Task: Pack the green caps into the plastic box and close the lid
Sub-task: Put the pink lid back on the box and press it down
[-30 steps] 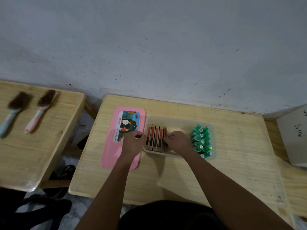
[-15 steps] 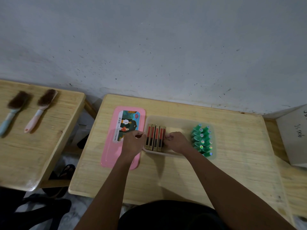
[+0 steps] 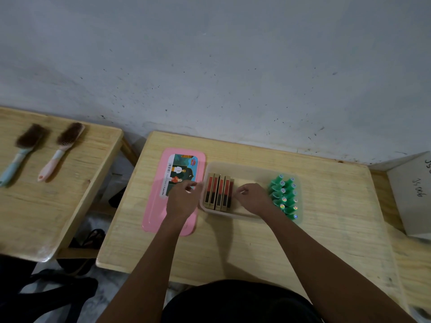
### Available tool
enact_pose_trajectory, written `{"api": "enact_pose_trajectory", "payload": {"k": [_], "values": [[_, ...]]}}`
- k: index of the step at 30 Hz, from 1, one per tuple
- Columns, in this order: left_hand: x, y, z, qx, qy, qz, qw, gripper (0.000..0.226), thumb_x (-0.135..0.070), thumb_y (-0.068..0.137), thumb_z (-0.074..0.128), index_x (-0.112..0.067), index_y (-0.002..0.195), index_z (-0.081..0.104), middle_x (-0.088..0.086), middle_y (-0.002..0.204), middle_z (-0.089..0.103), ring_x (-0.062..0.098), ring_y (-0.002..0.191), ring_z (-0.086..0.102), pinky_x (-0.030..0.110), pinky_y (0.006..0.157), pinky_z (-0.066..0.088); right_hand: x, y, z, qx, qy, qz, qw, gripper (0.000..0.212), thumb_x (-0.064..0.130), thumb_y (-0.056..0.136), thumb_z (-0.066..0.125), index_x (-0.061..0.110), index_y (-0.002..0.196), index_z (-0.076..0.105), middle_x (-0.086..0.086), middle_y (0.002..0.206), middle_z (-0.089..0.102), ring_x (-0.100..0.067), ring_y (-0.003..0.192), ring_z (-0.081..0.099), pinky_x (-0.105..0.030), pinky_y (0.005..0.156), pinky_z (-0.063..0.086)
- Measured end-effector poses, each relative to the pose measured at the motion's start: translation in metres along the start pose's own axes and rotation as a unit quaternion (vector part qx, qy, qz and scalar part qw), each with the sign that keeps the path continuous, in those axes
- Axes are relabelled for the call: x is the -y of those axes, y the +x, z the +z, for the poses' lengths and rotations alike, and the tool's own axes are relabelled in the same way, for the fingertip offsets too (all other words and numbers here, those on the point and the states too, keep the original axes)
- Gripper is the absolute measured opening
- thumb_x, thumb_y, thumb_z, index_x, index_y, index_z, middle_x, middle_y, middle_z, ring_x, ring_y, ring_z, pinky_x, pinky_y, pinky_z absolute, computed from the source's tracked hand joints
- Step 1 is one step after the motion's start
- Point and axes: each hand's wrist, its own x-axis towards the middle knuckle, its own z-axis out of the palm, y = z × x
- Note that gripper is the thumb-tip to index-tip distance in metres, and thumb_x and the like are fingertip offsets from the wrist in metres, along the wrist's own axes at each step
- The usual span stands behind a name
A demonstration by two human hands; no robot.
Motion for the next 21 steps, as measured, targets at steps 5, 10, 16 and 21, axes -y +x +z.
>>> {"api": "enact_pose_trajectory", "payload": {"k": [5, 10, 16, 21], "values": [[0.026, 0.006, 0.001, -0.119, 0.167, -0.105, 0.973, 0.073, -0.060, 0.080, 0.058, -0.013, 0.133, 0.042, 0.018, 0.135, 0.042, 0.037, 0.127, 0.039, 0.049, 0.100, 0.040, 0.007, -0.015, -0.006, 0.091, 0.006, -0.098, 0.991, 0.024, 0.044, 0.084, 0.068, 0.025, 0.097, 0.072, 0.011, 0.091, 0.068, -0.003, 0.083, 0.060, -0.023, 0.072, 0.048], [0.046, -0.006, 0.002, -0.148, 0.165, -0.206, 0.953, 0.082, -0.062, 0.071, 0.064, -0.008, 0.127, 0.039, 0.020, 0.129, 0.045, 0.039, 0.122, 0.043, 0.051, 0.103, 0.037, 0.002, -0.036, -0.003, 0.125, -0.098, -0.174, 0.972, 0.024, 0.044, 0.081, 0.072, 0.030, 0.101, 0.072, 0.013, 0.097, 0.069, -0.004, 0.085, 0.061, -0.029, 0.078, 0.052], [0.047, -0.004, -0.003, -0.122, 0.151, -0.233, 0.953, 0.074, -0.056, 0.076, 0.064, -0.007, 0.127, 0.041, 0.018, 0.134, 0.040, 0.038, 0.128, 0.037, 0.052, 0.107, 0.028, 0.011, -0.038, 0.007, 0.096, -0.149, -0.190, 0.966, 0.021, 0.038, 0.087, 0.065, 0.029, 0.104, 0.072, 0.008, 0.103, 0.069, -0.010, 0.091, 0.061, -0.032, 0.079, 0.051], [0.046, 0.002, -0.016, -0.122, 0.110, -0.284, 0.945, 0.070, -0.054, 0.078, 0.064, -0.003, 0.122, 0.046, 0.020, 0.132, 0.038, 0.038, 0.125, 0.037, 0.049, 0.105, 0.031, 0.016, -0.040, 0.011, 0.096, -0.162, -0.181, 0.965, 0.022, 0.039, 0.087, 0.063, 0.030, 0.105, 0.073, 0.007, 0.104, 0.070, -0.011, 0.090, 0.062, -0.031, 0.076, 0.050]]}}
